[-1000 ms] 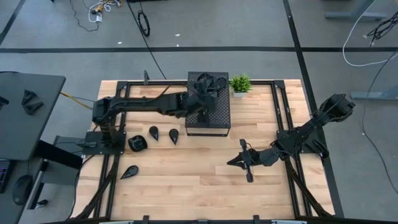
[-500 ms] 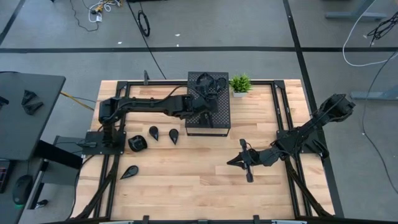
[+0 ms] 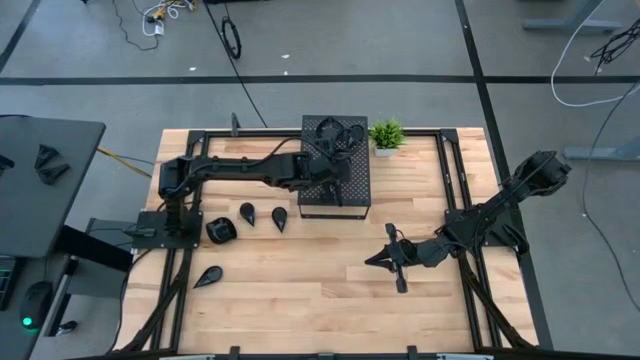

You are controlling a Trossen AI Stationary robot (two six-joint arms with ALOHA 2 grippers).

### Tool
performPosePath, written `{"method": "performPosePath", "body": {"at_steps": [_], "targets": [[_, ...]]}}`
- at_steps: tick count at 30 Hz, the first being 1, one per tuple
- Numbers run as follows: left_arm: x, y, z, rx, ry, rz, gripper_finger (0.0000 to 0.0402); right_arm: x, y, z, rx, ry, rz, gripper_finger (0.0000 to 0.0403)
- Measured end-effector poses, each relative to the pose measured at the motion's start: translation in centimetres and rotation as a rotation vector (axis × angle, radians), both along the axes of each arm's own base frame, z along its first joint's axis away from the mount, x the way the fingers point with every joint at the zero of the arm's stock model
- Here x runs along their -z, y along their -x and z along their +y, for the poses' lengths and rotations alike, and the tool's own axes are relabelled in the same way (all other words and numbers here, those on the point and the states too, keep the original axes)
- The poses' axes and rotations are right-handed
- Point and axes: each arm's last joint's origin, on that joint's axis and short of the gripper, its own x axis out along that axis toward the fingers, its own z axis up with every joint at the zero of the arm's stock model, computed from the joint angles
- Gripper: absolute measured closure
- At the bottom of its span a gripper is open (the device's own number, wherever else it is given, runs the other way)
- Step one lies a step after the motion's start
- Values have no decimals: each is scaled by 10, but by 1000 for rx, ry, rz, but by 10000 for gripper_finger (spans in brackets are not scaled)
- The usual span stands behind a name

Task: Pick & Place Mini shaped plates
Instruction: Stack the black square plate on top of the black square plate on the shelf

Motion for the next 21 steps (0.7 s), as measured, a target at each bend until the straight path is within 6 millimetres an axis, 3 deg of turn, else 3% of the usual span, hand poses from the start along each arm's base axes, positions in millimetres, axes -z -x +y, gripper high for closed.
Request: {"method": "performPosePath", "body": {"at_steps": [7,10,21], "targets": [[-4,1,-2,-2,-30,-2,294,0,0,0,0,0,0,389],[-8,2,-4,22,-62,6,285,0,0,0,0,0,0,389],[-5,3,0,60,-72,54,367,0,0,0,0,1,0,389]]}}
